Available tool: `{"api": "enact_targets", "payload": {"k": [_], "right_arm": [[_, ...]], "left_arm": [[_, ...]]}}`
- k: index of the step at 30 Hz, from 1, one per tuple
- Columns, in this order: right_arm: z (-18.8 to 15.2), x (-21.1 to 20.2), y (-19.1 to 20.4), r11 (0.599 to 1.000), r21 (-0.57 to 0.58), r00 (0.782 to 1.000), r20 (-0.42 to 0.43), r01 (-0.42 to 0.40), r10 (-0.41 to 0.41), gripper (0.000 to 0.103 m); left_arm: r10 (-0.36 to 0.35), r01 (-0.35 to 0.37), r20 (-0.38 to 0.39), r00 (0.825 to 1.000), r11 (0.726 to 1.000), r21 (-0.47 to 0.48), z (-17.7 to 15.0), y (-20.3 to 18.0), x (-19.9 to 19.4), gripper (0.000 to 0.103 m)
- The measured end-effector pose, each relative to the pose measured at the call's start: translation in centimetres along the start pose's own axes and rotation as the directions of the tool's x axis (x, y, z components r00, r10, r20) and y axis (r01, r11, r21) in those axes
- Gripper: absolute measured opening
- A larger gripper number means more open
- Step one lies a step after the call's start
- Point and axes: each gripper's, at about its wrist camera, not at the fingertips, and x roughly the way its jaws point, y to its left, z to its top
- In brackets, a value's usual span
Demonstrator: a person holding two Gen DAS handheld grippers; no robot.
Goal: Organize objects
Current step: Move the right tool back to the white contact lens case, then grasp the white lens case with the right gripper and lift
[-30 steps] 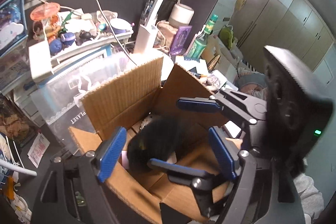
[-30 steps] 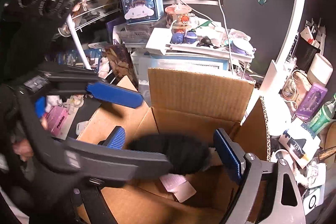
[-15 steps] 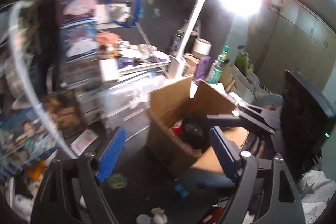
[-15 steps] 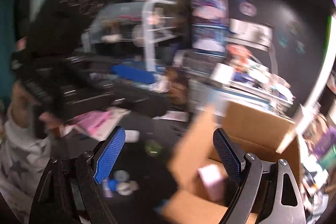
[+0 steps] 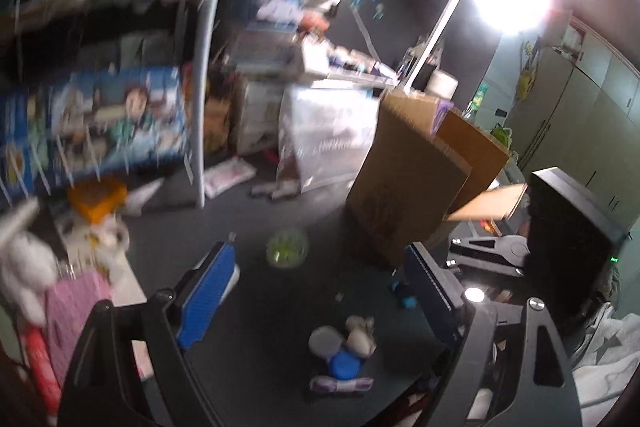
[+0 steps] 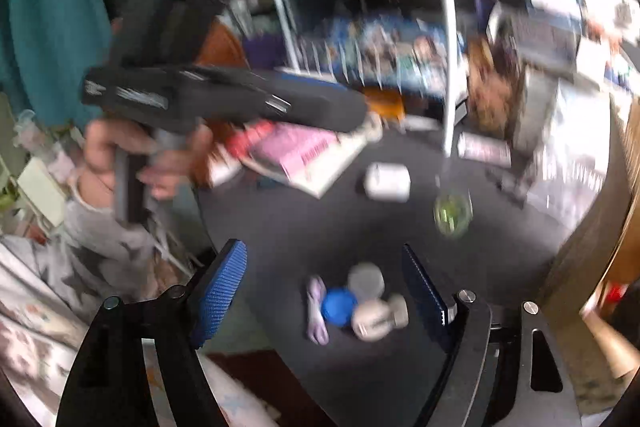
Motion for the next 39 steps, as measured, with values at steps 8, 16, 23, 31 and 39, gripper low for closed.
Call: {"api": "enact_targets", "payload": {"k": [8,16,23,31,39], "right_arm": [[-4.0,3.4,-3.8,0.997,0.04,0.989,-0.138,0.062,-0.056,0.067],[-4.6,4.9,-3.5,0.995,-0.051,0.981,-0.171,0.083,-0.09,0.057],[-4.2,5.6,-3.0,0.986,-0.121,0.976,-0.173,0.115,-0.135,0.039],[-3.9,5.0,-2.6,0.98,-0.144,0.977,-0.142,0.139,-0.16,0.038],[-1.3,2.1,-0.5,0.958,-0.204,0.977,-0.03,0.202,-0.212,0.038]], "left_arm": [[-0.039,0.038,-0.019,0.999,0.998,-0.054,-3.4,1.0,2.0,0.084],[-0.038,0.035,-0.05,0.998,0.998,-0.058,-4.1,1.0,2.9,0.084],[-0.039,0.035,-0.071,0.997,0.998,-0.05,-4.1,0.7,3.3,0.084],[-0.064,0.059,-0.118,0.991,0.997,-0.04,-3.9,0.2,4.0,0.084],[-0.175,0.168,-0.168,0.97,0.984,-0.055,-2.7,-1.0,4.4,0.084]]}}
